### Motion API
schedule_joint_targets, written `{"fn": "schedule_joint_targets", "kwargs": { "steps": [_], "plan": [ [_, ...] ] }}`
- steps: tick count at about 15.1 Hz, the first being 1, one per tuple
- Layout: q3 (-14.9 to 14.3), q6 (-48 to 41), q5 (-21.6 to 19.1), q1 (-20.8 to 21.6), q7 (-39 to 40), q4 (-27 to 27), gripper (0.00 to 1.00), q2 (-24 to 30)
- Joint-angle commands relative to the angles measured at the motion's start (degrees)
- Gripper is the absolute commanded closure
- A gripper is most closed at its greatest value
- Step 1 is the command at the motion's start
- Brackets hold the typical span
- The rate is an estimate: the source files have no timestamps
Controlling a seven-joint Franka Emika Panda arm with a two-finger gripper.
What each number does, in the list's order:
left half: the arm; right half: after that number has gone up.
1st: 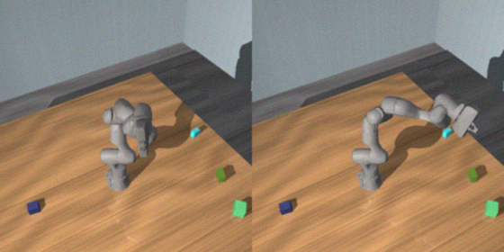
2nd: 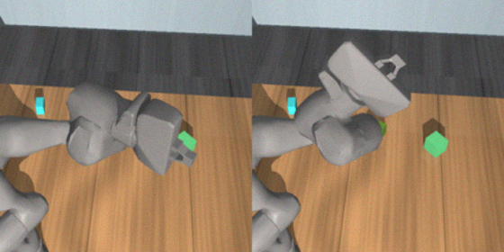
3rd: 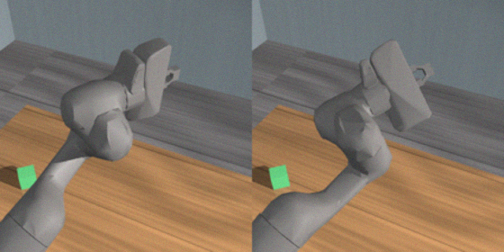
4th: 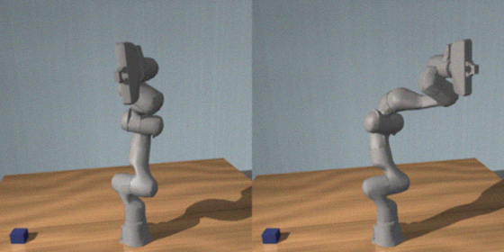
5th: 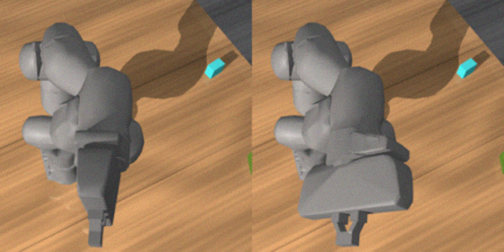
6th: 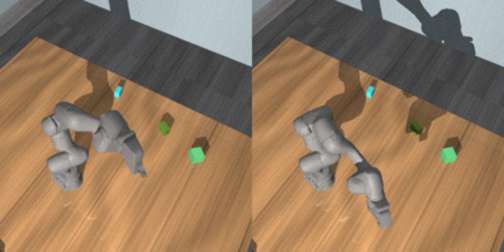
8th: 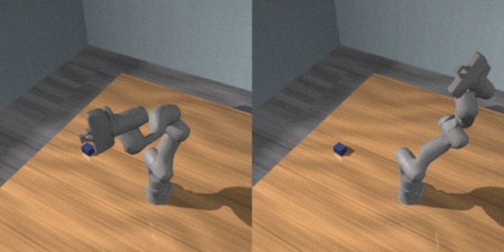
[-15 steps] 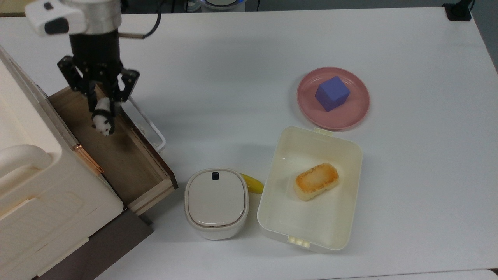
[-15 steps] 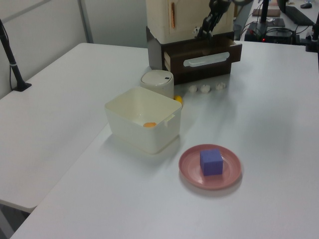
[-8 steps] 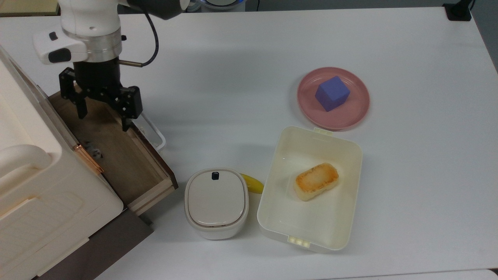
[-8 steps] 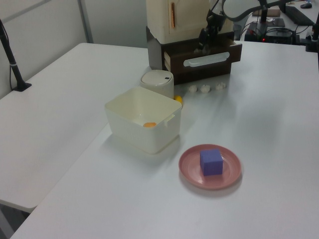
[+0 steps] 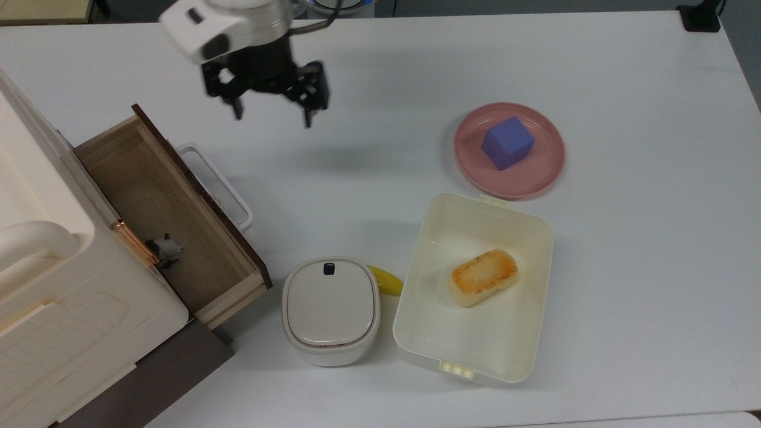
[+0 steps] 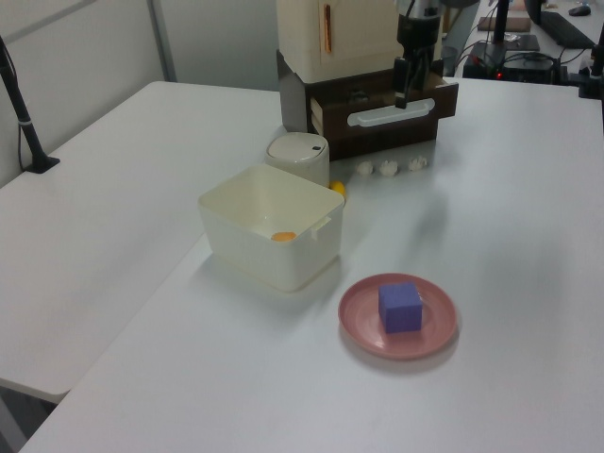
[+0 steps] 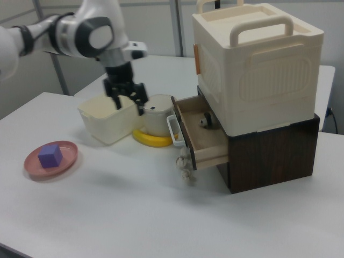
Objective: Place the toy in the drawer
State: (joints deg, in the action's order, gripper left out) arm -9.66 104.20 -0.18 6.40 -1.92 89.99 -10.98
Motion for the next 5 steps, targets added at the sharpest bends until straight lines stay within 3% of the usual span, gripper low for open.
{"fn": "schedule_joint_targets", "kwargs": {
  "steps": [1,5],
  "plan": [
    [3.6,-6.7,1.5,-0.2,-1.3,3.8,0.00,5.0],
    [3.9,-8.9,1.3,-1.0,-1.2,3.5,0.00,6.6]
  ]
}}
